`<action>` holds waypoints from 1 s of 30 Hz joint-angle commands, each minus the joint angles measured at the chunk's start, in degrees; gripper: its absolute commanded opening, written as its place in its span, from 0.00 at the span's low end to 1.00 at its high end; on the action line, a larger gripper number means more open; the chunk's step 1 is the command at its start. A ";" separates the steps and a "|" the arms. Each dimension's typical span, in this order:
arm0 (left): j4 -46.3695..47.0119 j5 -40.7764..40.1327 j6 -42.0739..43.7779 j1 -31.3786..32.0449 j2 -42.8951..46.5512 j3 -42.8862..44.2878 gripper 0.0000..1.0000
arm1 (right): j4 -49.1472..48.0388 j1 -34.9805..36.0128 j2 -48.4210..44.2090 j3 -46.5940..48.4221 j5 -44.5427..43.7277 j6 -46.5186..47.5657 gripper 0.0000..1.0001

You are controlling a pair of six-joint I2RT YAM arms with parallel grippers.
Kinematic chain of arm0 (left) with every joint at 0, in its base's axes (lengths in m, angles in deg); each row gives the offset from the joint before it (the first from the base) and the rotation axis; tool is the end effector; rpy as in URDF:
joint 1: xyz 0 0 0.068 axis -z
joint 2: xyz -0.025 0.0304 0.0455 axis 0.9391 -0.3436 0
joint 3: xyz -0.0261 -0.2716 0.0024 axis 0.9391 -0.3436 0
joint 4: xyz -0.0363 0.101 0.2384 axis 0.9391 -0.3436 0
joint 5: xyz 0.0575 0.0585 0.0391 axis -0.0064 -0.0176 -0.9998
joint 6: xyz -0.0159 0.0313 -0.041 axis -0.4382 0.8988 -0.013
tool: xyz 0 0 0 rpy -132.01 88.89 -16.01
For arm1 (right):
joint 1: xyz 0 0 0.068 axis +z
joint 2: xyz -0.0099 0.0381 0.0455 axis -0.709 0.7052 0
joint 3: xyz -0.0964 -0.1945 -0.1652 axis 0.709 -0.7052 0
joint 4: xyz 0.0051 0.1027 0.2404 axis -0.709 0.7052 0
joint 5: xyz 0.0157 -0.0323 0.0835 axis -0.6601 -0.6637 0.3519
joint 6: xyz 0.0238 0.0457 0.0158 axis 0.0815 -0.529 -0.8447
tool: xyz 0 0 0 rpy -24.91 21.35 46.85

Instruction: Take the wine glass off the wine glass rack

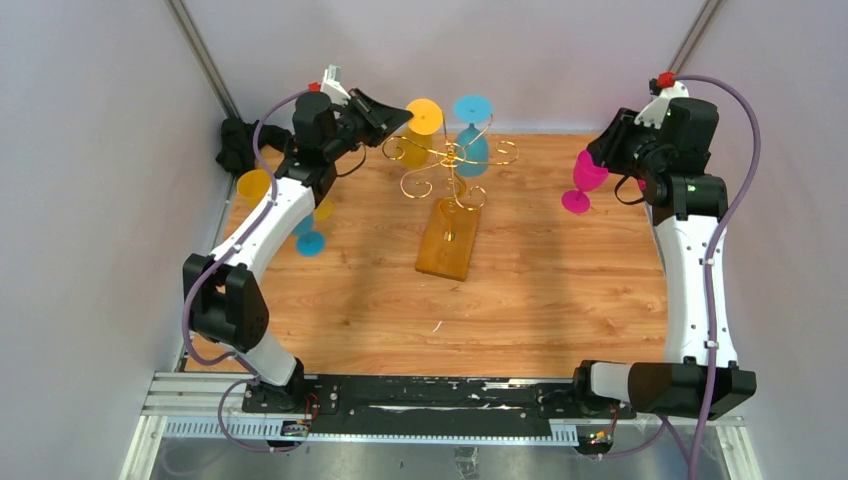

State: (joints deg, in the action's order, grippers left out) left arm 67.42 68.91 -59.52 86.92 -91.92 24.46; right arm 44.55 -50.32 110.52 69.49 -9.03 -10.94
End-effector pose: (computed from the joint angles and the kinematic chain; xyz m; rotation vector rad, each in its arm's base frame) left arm 0.3687 -0.1272 0.3905 -0.3331 1.7372 -1.3444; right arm 0.2566 -0.0131 0.4653 0.0880 1.8543 0.3577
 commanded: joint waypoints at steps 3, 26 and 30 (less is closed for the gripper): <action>3.45 0.85 -3.69 -0.05 1.83 -1.98 0.00 | -0.97 -0.10 -1.88 -0.88 -0.15 -0.61 0.40; 1.67 1.17 -15.82 -1.18 -2.33 3.99 0.00 | -1.93 -0.10 -1.39 -1.01 2.28 -0.94 0.40; 1.65 1.61 -15.96 -1.11 -4.83 7.15 0.00 | -2.11 -0.08 -1.31 -0.86 2.43 -1.06 0.40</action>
State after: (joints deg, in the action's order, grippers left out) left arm 68.47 69.67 -75.13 86.09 -94.56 28.00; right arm 43.42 -50.32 109.40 69.18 -7.52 -11.37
